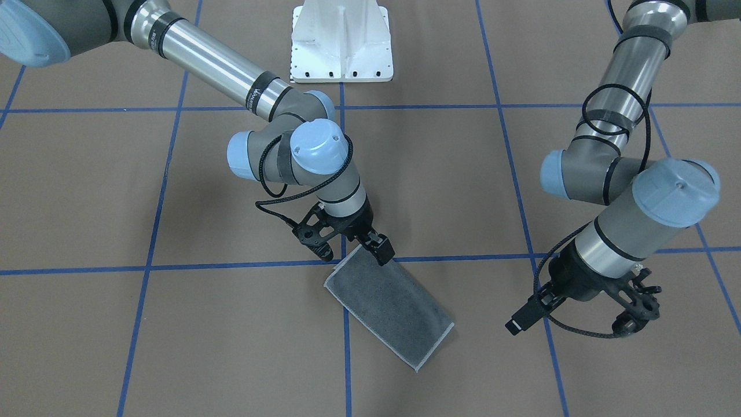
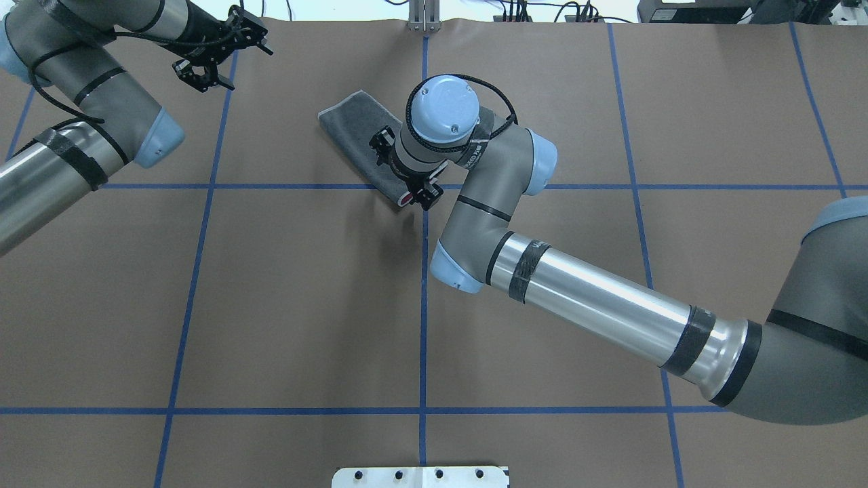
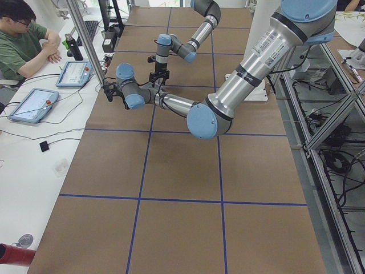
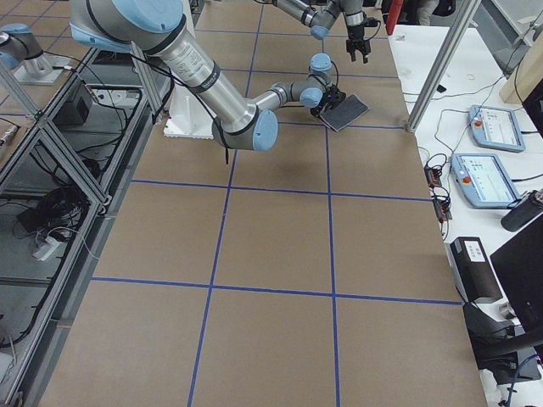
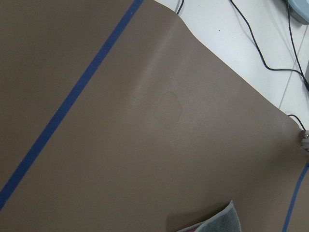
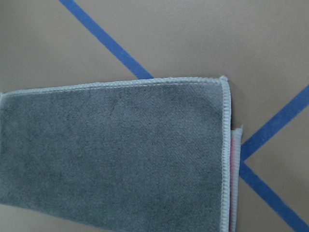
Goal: Fold towel twice with both arms
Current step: 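Grasp the towel's pink-edged end with the right gripper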
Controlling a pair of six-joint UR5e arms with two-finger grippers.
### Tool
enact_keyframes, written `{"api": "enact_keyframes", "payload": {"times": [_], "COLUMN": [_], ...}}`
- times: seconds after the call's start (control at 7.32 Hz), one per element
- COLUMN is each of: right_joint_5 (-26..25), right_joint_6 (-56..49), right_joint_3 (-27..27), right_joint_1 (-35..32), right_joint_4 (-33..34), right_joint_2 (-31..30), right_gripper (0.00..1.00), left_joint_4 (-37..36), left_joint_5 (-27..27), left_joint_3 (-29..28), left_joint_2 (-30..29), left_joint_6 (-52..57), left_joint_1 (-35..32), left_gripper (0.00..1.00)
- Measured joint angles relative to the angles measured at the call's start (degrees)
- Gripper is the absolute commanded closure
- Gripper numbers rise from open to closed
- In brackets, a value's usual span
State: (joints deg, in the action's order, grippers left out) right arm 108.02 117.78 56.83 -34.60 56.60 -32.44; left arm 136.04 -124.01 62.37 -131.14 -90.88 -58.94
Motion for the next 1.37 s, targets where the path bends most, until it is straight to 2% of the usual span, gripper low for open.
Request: {"api": "enact_keyframes", "payload": {"times": [0.41, 0.68, 1.09, 1.23, 1.37], "right_joint_5": [0.0, -0.1, -0.1, -0.1, -0.1], "right_joint_6": [0.0, 0.0, 0.0, 0.0, 0.1], "right_joint_3": [-0.8, -1.1, -1.5, -1.7, -1.7], "right_joint_1": [0.2, 0.4, 0.5, 0.5, 0.5], "right_joint_4": [-0.1, -0.1, -0.1, -0.2, -0.2], "right_joint_2": [-0.1, -0.2, -0.1, -0.1, -0.1], "right_gripper": [0.06, 0.3, 0.36, 0.58, 0.95], "left_joint_4": [0.0, 0.0, 0.0, 0.0, 0.0], "left_joint_5": [0.0, 0.0, 0.0, 0.0, 0.0], "left_joint_3": [0.0, 0.0, 0.0, 0.0, 0.0], "left_joint_2": [-0.1, 0.0, 0.0, 0.0, 0.0], "left_joint_6": [0.0, 0.0, 0.0, 0.0, 0.0], "left_joint_1": [0.0, 0.0, 0.0, 0.0, 0.0], "left_gripper": [0.0, 0.0, 0.0, 0.0, 0.0]}}
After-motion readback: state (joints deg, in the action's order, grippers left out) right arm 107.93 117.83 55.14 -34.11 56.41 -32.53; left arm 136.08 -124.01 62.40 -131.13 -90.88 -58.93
